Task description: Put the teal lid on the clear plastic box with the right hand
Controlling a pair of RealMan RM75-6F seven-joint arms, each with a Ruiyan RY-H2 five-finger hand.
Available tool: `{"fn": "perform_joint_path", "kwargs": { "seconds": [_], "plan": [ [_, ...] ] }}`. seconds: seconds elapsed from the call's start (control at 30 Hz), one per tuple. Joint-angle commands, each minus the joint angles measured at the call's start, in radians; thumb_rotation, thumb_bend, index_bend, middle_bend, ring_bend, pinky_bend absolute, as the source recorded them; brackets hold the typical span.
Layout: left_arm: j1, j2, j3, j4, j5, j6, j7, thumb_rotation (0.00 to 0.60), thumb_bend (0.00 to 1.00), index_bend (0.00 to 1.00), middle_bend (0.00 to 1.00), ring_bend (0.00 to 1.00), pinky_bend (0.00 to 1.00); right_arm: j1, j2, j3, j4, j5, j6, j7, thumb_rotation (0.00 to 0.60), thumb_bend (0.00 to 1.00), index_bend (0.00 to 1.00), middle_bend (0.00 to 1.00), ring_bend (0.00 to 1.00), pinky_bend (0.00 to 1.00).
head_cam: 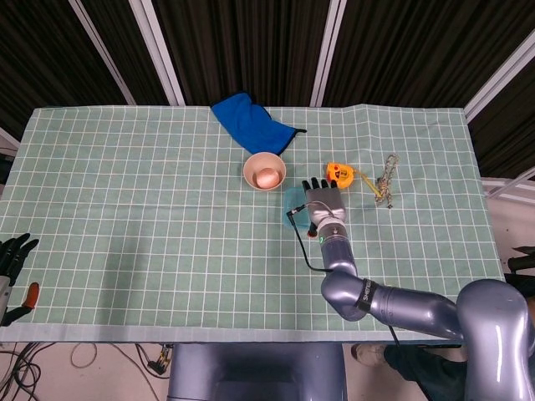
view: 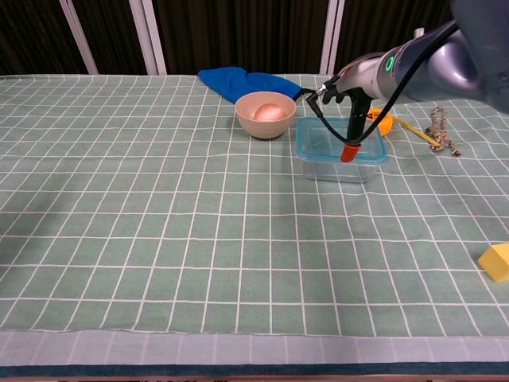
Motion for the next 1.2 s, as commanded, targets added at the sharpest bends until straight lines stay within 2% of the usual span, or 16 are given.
{"fn": "perform_joint_path", "kwargs": {
  "seconds": [0.03,0.1,0.13,0.2,0.27,0.4,0.53,0.67,0.93,1.1,1.2],
  "plan": [
    [0.000,0.001,0.000,-0.002,-0.002,-0.002,-0.001,0.600,0.53,0.06,0.00,0.00,0.00,-0.017,0.050,0.029,-0.068,-0.047,0.047,0.059,0.600,0.08,0.00,0.01,0.00,0.00],
    [0.000,0.002,0.000,-0.004,-0.003,-0.002,-0.002,0.600,0.53,0.06,0.00,0.00,0.00,-0.027,0.059,0.041,-0.085,-0.084,0.064,0.099,0.600,0.08,0.00,0.05,0.00,0.00],
    [0.000,0.002,0.000,-0.004,-0.003,-0.001,-0.002,0.600,0.53,0.06,0.00,0.00,0.00,-0.033,0.061,0.047,-0.091,-0.107,0.073,0.123,0.600,0.08,0.02,0.11,0.00,0.00],
    [0.000,0.002,0.000,-0.004,-0.002,-0.002,-0.001,0.600,0.53,0.06,0.00,0.00,0.00,-0.047,0.059,0.050,-0.101,-0.170,0.095,0.172,0.600,0.08,0.13,0.21,0.02,0.00],
    [0.000,0.002,0.001,-0.004,-0.003,-0.003,0.000,0.600,0.53,0.07,0.00,0.00,0.00,-0.055,0.057,0.036,-0.110,-0.220,0.108,0.193,0.600,0.08,0.23,0.25,0.05,0.00],
    [0.000,0.003,0.001,-0.007,-0.006,-0.006,0.003,0.600,0.53,0.07,0.00,0.00,0.00,-0.065,0.044,0.022,-0.107,-0.278,0.117,0.230,0.600,0.11,0.35,0.39,0.16,0.00],
    [0.001,0.004,0.001,-0.009,-0.008,-0.006,0.001,0.600,0.53,0.07,0.00,0.00,0.00,-0.068,0.012,0.014,-0.070,-0.320,0.112,0.265,0.600,0.25,0.41,0.49,0.21,0.00],
    [0.001,0.005,0.001,-0.012,-0.010,-0.007,0.000,0.600,0.53,0.07,0.00,0.00,0.00,-0.065,-0.033,0.012,-0.012,-0.352,0.108,0.298,0.600,0.30,0.42,0.58,0.26,0.00],
    [0.001,0.008,0.000,-0.019,-0.020,-0.013,-0.005,0.600,0.53,0.07,0.00,0.00,0.00,-0.065,-0.101,0.014,0.091,-0.390,0.094,0.341,0.600,0.40,0.45,0.62,0.28,0.00],
    [0.001,0.009,0.000,-0.021,-0.023,-0.016,-0.007,0.600,0.53,0.07,0.00,0.00,0.00,-0.065,-0.112,0.016,0.121,-0.388,0.076,0.336,0.600,0.50,0.45,0.62,0.28,0.00],
    [0.001,0.009,0.000,-0.022,-0.023,-0.017,-0.006,0.600,0.53,0.07,0.00,0.00,0.00,-0.068,-0.115,0.020,0.128,-0.387,0.068,0.338,0.600,0.52,0.50,0.62,0.28,0.00]
  ]
}}
